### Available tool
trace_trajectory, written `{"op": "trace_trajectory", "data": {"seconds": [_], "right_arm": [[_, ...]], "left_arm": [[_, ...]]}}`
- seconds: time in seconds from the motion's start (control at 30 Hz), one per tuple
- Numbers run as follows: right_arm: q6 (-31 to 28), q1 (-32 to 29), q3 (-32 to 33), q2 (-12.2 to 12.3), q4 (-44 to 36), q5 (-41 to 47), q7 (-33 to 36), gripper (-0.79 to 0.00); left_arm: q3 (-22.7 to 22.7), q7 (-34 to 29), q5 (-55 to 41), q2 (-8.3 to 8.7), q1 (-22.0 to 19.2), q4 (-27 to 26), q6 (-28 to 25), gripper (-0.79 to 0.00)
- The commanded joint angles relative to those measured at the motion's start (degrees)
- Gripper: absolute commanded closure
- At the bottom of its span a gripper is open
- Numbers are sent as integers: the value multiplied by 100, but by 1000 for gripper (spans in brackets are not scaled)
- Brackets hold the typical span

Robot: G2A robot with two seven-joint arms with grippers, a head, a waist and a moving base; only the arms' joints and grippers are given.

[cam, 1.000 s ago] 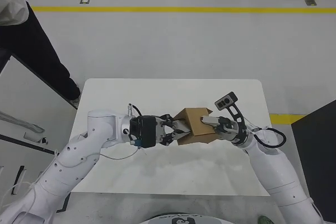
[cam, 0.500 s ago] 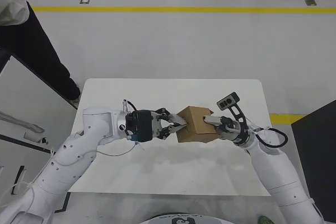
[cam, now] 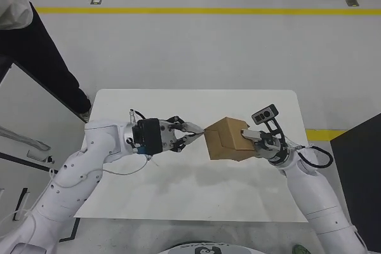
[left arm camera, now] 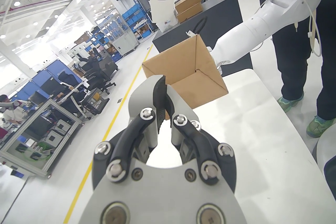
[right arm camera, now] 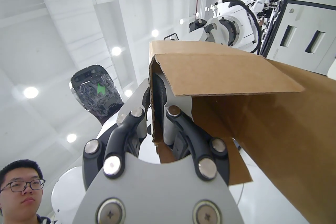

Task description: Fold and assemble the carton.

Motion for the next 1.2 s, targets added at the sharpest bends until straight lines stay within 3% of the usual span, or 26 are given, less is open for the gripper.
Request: {"op": "trace_trajectory", "data": {"seconds": [0.0, 0.27, 0.53, 0.67, 0.8, 0.93, 1.17], "right_arm": [[11, -7, 30, -6, 33, 164, 78, 0], [38, -6, 210, -2, 108, 344, 210, 0], [38, -6, 210, -2, 108, 344, 210, 0], [38, -6, 210, -2, 108, 344, 210, 0], [38, -6, 210, -2, 108, 344, 210, 0], [38, -6, 210, -2, 108, 344, 210, 0], [38, -6, 210, -2, 108, 344, 210, 0]], "left_arm": [[-94, -8, -24, 14, 39, 24, 16, 0], [-562, -54, -121, 93, 242, 145, -46, 0], [-582, -77, -121, 99, 259, 123, -66, 0], [-922, -254, -437, 144, 298, 335, -254, 0], [-1446, -228, -579, 250, 337, 502, -920, 0], [-1664, 0, -602, 425, 470, 511, -966, 0], [-1852, 543, -442, 905, 627, 585, -966, 0]]}}
